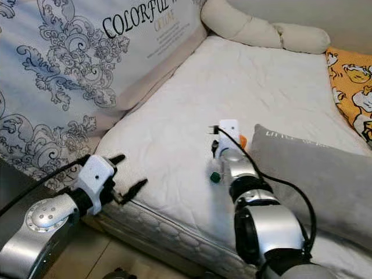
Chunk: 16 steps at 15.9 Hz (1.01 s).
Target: Clean up the room
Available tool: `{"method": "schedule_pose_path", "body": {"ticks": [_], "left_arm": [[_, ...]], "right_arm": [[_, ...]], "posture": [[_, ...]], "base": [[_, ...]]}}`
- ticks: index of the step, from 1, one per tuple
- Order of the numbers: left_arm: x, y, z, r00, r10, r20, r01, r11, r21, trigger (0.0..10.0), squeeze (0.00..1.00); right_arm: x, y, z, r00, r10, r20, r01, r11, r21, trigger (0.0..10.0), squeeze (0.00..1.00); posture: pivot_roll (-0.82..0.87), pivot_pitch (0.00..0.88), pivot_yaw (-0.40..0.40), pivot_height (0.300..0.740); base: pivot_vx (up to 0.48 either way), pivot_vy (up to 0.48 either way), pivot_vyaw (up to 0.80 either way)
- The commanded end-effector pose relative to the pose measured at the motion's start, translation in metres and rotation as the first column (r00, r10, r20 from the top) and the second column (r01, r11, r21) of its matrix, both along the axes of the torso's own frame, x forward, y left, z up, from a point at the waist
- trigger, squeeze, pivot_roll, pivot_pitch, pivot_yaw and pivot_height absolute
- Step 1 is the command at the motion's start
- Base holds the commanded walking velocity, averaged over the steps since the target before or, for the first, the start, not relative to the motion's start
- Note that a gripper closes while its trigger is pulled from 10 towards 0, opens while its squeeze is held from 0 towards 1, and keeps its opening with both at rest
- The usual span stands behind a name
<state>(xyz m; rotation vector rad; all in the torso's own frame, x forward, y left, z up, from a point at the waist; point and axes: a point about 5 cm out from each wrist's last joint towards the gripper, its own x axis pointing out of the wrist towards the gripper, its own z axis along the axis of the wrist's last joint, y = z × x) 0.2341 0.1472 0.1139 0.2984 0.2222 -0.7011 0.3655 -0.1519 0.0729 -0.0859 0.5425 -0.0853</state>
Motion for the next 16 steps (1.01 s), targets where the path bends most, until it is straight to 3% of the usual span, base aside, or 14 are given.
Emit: {"method": "schedule_pose_path", "body": {"ticks": [1,3,5,6,7,8,11,13,16], "left_arm": [[-0.001,-0.002,0.003,0.998,-0.060,-0.033,0.060,0.998,-0.008,10.0,1.00],[-0.006,-0.002,0.004,0.983,-0.153,-0.098,0.152,0.988,-0.015,10.0,1.00],[-0.006,-0.001,0.005,0.978,-0.177,-0.113,0.178,0.984,-0.003,10.0,1.00],[-0.006,-0.001,0.005,0.977,-0.182,-0.115,0.183,0.983,0.005,10.0,1.00],[-0.007,-0.001,0.006,0.974,-0.193,-0.119,0.196,0.980,0.015,10.0,1.00],[-0.010,-0.001,0.008,0.968,-0.217,-0.127,0.222,0.975,0.027,10.0,1.00],[-0.017,0.004,0.011,0.967,-0.221,-0.127,0.228,0.972,0.048,10.0,1.00],[-0.019,0.006,0.011,0.968,-0.216,-0.129,0.225,0.973,0.054,10.0,1.00],[-0.023,0.006,0.010,0.968,-0.211,-0.136,0.221,0.974,0.060,10.0,1.00]], "right_arm": [[-0.002,-0.007,-0.003,0.999,-0.028,-0.029,0.028,1.000,0.001,10.0,1.00],[-0.004,-0.015,-0.006,0.997,-0.060,-0.049,0.061,0.998,0.013,10.0,1.00],[-0.008,-0.020,-0.011,0.994,-0.080,-0.074,0.084,0.995,0.055,10.0,1.00],[-0.009,-0.021,-0.013,0.993,-0.084,-0.087,0.090,0.994,0.057,10.0,0.00],[-0.012,-0.024,-0.017,0.991,-0.084,-0.107,0.091,0.994,0.066,10.0,0.00],[-0.015,-0.020,-0.022,0.990,-0.062,-0.128,0.083,0.982,0.167,10.0,0.00],[-0.012,-0.017,-0.017,0.996,-0.040,-0.085,0.060,0.967,0.247,10.0,0.00],[-0.009,-0.013,-0.014,0.997,-0.016,-0.069,0.034,0.964,0.264,10.0,0.00],[-0.015,-0.008,-0.023,0.990,0.025,-0.136,0.004,0.978,0.206,10.0,0.00]], "posture": [[0.07,0.095,-0.021,0.740],[0.07,0.130,-0.001,0.740],[0.08,0.159,0.014,0.740],[0.09,0.171,0.018,0.740],[0.10,0.184,0.024,0.740],[0.11,0.195,0.027,0.740],[0.15,0.217,0.021,0.740],[0.16,0.222,0.015,0.740],[0.16,0.216,0.003,0.740]], "base": [[0.000,0.000,0.00],[0.000,0.000,0.00],[0.000,0.000,0.00],[0.000,0.000,0.00],[0.000,0.000,0.00],[0.000,0.000,0.00],[0.000,0.000,0.00],[0.000,0.000,0.00],[0.000,0.000,0.00]]}}
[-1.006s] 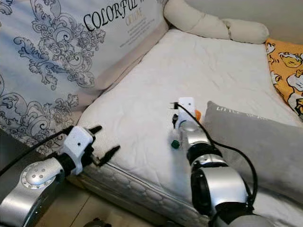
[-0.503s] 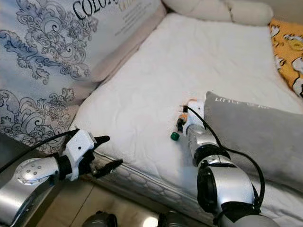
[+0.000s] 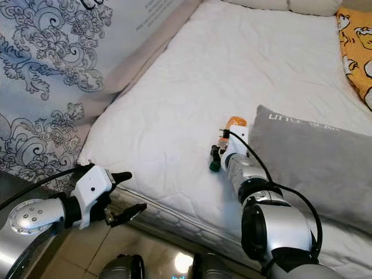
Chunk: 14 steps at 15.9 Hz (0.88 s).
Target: Clean up the room
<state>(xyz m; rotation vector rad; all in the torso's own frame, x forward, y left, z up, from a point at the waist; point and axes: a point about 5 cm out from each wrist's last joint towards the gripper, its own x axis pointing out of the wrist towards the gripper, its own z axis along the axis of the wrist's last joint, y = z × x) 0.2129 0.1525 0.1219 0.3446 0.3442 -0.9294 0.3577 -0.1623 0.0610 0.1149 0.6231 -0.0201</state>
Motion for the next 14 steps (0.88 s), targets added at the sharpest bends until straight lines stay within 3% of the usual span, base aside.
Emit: {"method": "schedule_pose_path", "body": {"ticks": [1,3,4,5,6,7,8,9,11,12,13,14], "left_arm": [[-0.003,0.000,0.002,1.000,0.001,0.005,-0.001,1.000,0.005,10.0,1.00],[-0.004,-0.001,0.002,1.000,0.009,0.008,-0.009,1.000,0.008,10.0,1.00],[-0.004,0.000,0.002,1.000,0.010,0.009,-0.010,1.000,0.008,10.0,1.00],[-0.005,0.000,0.002,1.000,0.013,0.008,-0.013,1.000,0.011,10.0,1.00],[-0.005,0.001,0.002,1.000,0.015,0.009,-0.015,1.000,0.012,10.0,1.00],[-0.005,0.001,0.002,1.000,0.019,0.009,-0.019,1.000,0.014,10.0,1.00],[-0.004,0.001,0.001,1.000,0.023,0.010,-0.023,1.000,0.017,10.0,1.00],[-0.004,0.001,0.001,1.000,0.024,0.010,-0.024,1.000,0.017,10.0,1.00],[-0.003,0.000,0.001,1.000,0.023,0.011,-0.024,1.000,0.016,10.0,1.00],[-0.003,-0.001,0.000,1.000,0.023,0.011,-0.023,1.000,0.016,10.0,1.00],[-0.002,0.000,0.000,1.000,0.021,0.012,-0.022,1.000,0.019,10.0,1.00],[-0.002,0.000,0.000,1.000,0.021,0.013,-0.021,1.000,0.020,10.0,1.00]], "right_arm": [[-0.009,0.002,-0.013,0.997,0.005,-0.078,-0.007,1.000,-0.019,5.0,0.00],[-0.011,0.005,-0.015,0.996,-0.003,-0.087,0.004,1.000,0.016,0.0,0.00],[-0.011,0.006,-0.016,0.996,-0.004,-0.090,0.006,1.000,0.020,0.0,0.00],[-0.012,0.007,-0.017,0.994,-0.014,-0.104,0.019,0.999,0.051,3.2,0.00],[-0.013,0.009,-0.018,0.993,-0.016,-0.114,0.024,0.998,0.066,8.7,0.00],[-0.014,0.011,-0.019,0.991,-0.014,-0.129,0.027,0.995,0.096,10.0,0.00],[-0.015,0.015,-0.020,0.990,0.002,-0.140,0.015,0.992,0.122,7.4,0.00],[-0.014,0.016,-0.020,0.990,-0.002,-0.139,0.021,0.991,0.134,0.0,0.00],[-0.013,0.017,-0.018,0.991,0.009,-0.132,0.010,0.990,0.141,0.0,0.00],[-0.013,0.018,-0.018,0.991,0.027,-0.127,-0.011,0.992,0.126,10.0,0.00],[-0.013,0.017,-0.018,0.991,0.018,-0.131,-0.004,0.994,0.108,10.0,0.23],[-0.013,0.017,-0.018,0.991,0.009,-0.133,0.007,0.993,0.119,10.0,1.00]], "posture": [[0.16,0.216,-0.001,0.740],[0.17,0.218,-0.007,0.740],[0.17,0.218,-0.008,0.740],[0.17,0.217,-0.010,0.740],[0.17,0.216,-0.011,0.740],[0.17,0.218,-0.012,0.740],[0.17,0.219,-0.014,0.740],[0.17,0.217,-0.014,0.740],[0.16,0.214,-0.015,0.740],[0.16,0.215,-0.015,0.740],[0.16,0.216,-0.014,0.740],[0.16,0.219,-0.013,0.740]], "base": [[0.000,0.000,0.00],[0.000,0.000,0.00],[0.000,0.000,0.00],[0.000,0.000,0.00],[0.000,0.000,0.00],[0.000,0.000,0.00],[0.000,0.000,0.00],[0.000,0.000,0.00],[0.000,0.000,0.00],[0.000,0.000,0.00],[0.000,0.000,0.00],[0.000,0.000,0.00]]}}
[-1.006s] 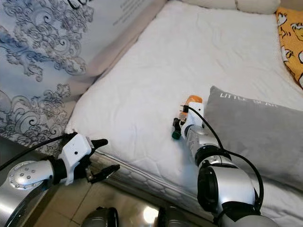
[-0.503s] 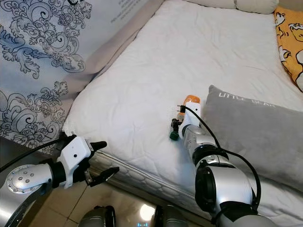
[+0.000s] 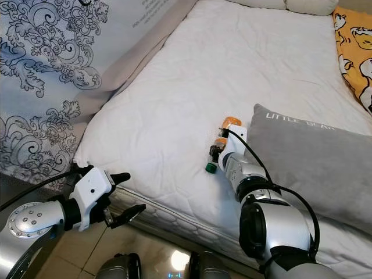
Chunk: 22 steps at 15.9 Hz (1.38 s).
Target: Clean up the room
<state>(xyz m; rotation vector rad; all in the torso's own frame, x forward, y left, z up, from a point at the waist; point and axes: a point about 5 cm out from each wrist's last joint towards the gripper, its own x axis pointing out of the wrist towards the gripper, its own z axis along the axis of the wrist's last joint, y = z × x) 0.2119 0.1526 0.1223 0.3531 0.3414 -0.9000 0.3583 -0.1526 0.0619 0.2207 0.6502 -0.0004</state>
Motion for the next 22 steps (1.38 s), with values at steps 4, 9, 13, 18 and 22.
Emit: {"method": "schedule_pose_path", "body": {"ticks": [4,9,13,18,22], "left_arm": [[0.000,0.000,0.000,1.000,-0.004,0.001,0.004,1.000,0.011,10.0,1.00],[0.001,-0.001,0.000,1.000,-0.007,0.001,0.007,1.000,0.008,10.0,1.00],[0.002,0.001,0.000,1.000,0.000,0.006,0.000,1.000,0.011,10.0,1.00],[0.008,-0.004,-0.002,1.000,0.000,0.023,0.000,1.000,0.002,10.0,1.00],[0.010,-0.008,-0.006,0.999,0.030,0.036,-0.029,0.999,-0.016,10.0,1.00]], "right_arm": [[-0.014,0.008,-0.019,0.994,0.034,-0.105,-0.033,0.999,0.010,10.0,1.00],[-0.017,0.008,-0.023,0.991,0.032,-0.131,-0.033,0.999,-0.002,10.0,1.00],[-0.013,0.012,-0.018,0.997,0.013,-0.082,-0.009,0.999,0.046,0.7,0.00],[-0.012,0.016,-0.017,0.998,0.039,-0.043,-0.037,0.999,0.026,0.0,0.00],[-0.011,0.026,-0.016,0.996,0.090,-0.008,-0.090,0.996,0.026,0.0,0.00]], "posture": [[0.16,0.218,-0.013,0.740],[0.16,0.220,-0.014,0.740],[0.16,0.213,-0.012,0.740],[0.14,0.177,-0.010,0.740],[0.11,0.114,-0.009,0.740]], "base": [[0.000,0.000,0.00],[0.000,0.000,0.00],[0.000,0.000,0.00],[0.000,0.000,0.00],[0.000,0.000,0.00]]}}
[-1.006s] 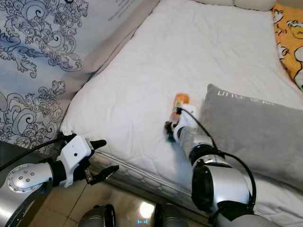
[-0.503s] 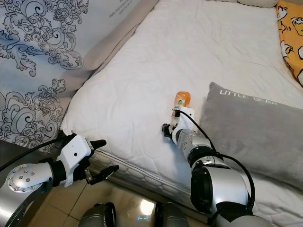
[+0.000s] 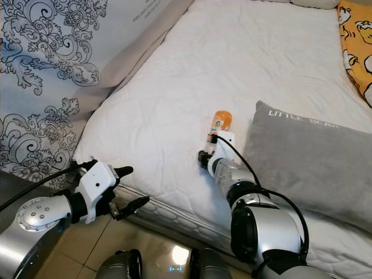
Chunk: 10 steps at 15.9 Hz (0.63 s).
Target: Clean up the room
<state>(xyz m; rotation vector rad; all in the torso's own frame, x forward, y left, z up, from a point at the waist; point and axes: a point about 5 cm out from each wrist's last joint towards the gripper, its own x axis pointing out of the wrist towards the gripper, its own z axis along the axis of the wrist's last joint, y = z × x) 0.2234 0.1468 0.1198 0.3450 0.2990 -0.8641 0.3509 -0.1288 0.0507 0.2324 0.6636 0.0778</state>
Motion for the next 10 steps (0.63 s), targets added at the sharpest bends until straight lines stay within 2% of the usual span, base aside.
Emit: {"method": "schedule_pose_path", "body": {"ticks": [1,6,7,8,9,10], "left_arm": [[-0.001,-0.001,-0.006,1.000,0.019,0.002,-0.019,1.000,0.001,10.0,1.00],[0.010,0.000,-0.006,0.987,0.149,0.063,-0.145,0.987,-0.065,10.0,1.00],[0.014,-0.003,-0.006,0.976,0.200,0.085,-0.193,0.977,-0.087,10.0,1.00],[0.015,-0.004,-0.005,0.970,0.225,0.094,-0.216,0.971,-0.098,10.0,1.00],[0.022,-0.004,-0.003,0.941,0.321,0.105,-0.304,0.941,-0.150,10.0,1.00],[0.023,-0.003,-0.003,0.931,0.348,0.105,-0.329,0.930,-0.165,10.0,1.00]], "right_arm": [[-0.002,0.007,-0.003,0.998,0.052,0.024,-0.052,0.999,-0.005,0.0,0.00],[0.004,0.013,0.009,0.984,0.095,0.150,-0.101,0.994,0.032,0.0,0.00],[0.005,0.007,0.016,0.962,0.129,0.240,-0.134,0.991,0.001,0.0,0.00],[0.005,0.004,0.018,0.952,0.137,0.273,-0.139,0.990,-0.012,0.0,0.00],[0.001,-0.005,0.033,0.908,0.129,0.399,-0.138,0.990,-0.007,0.4,0.00],[-0.002,-0.008,0.037,0.894,0.121,0.431,-0.133,0.991,-0.003,0.4,0.00]], "posture": [[0.10,0.082,-0.006,0.740],[0.04,0.000,0.038,0.740],[0.03,0.000,0.050,0.740],[0.03,0.000,0.051,0.740],[-0.01,0.000,0.068,0.740],[-0.01,0.000,0.072,0.740]], "base": [[0.000,0.000,0.00],[0.000,0.000,0.00],[0.000,0.000,0.00],[0.000,0.000,0.00],[0.000,0.000,0.00],[0.000,0.000,0.00]]}}
